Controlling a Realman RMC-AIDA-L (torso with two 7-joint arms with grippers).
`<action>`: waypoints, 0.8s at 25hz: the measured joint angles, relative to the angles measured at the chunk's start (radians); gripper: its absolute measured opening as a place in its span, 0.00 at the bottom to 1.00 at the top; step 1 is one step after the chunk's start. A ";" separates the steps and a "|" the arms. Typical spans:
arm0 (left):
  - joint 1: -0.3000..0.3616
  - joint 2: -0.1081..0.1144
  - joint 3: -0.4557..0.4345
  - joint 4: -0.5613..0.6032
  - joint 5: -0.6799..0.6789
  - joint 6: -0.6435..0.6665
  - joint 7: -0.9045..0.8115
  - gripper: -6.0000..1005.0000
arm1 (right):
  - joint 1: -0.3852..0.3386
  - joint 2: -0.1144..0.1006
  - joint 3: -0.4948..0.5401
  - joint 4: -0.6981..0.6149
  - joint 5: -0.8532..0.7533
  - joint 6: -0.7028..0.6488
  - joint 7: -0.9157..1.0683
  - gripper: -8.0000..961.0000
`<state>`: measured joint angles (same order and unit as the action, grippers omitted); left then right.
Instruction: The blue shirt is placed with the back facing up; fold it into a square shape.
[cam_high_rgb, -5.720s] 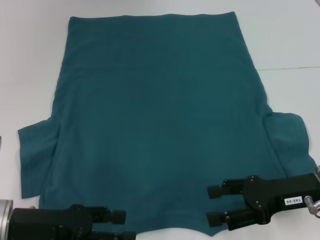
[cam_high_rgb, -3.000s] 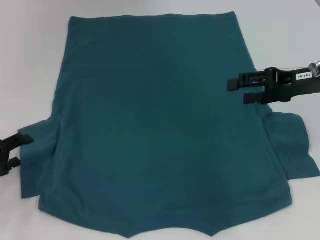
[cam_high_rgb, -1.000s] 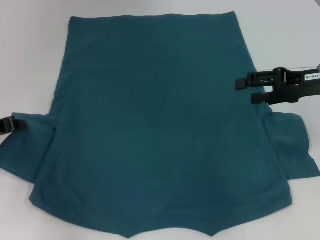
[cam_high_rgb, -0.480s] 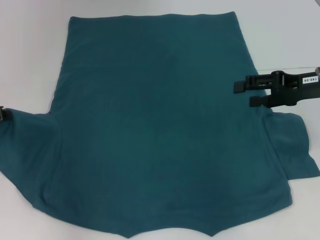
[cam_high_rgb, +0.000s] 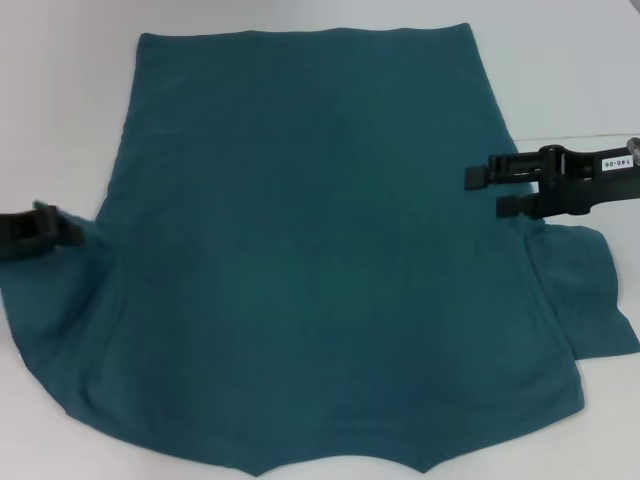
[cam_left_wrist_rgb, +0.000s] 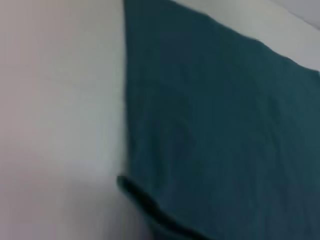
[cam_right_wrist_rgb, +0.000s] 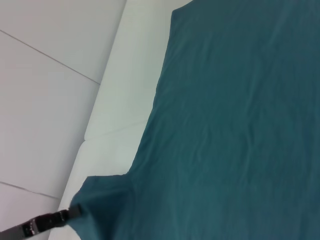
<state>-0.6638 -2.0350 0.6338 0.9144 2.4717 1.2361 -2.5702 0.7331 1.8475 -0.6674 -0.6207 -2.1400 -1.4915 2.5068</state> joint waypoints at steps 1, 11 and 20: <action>-0.014 -0.001 0.004 -0.020 0.003 0.008 -0.030 0.01 | 0.000 0.000 0.000 0.002 0.000 0.000 0.000 0.96; -0.096 -0.044 0.021 -0.113 0.009 -0.038 -0.139 0.01 | -0.002 -0.001 -0.001 0.011 0.000 -0.004 0.000 0.96; -0.112 -0.077 0.060 -0.138 0.013 -0.109 -0.184 0.02 | -0.005 -0.002 -0.001 0.012 0.000 -0.003 0.003 0.96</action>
<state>-0.7757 -2.1117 0.6935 0.7769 2.4845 1.1272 -2.7541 0.7277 1.8454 -0.6688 -0.6089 -2.1399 -1.4949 2.5097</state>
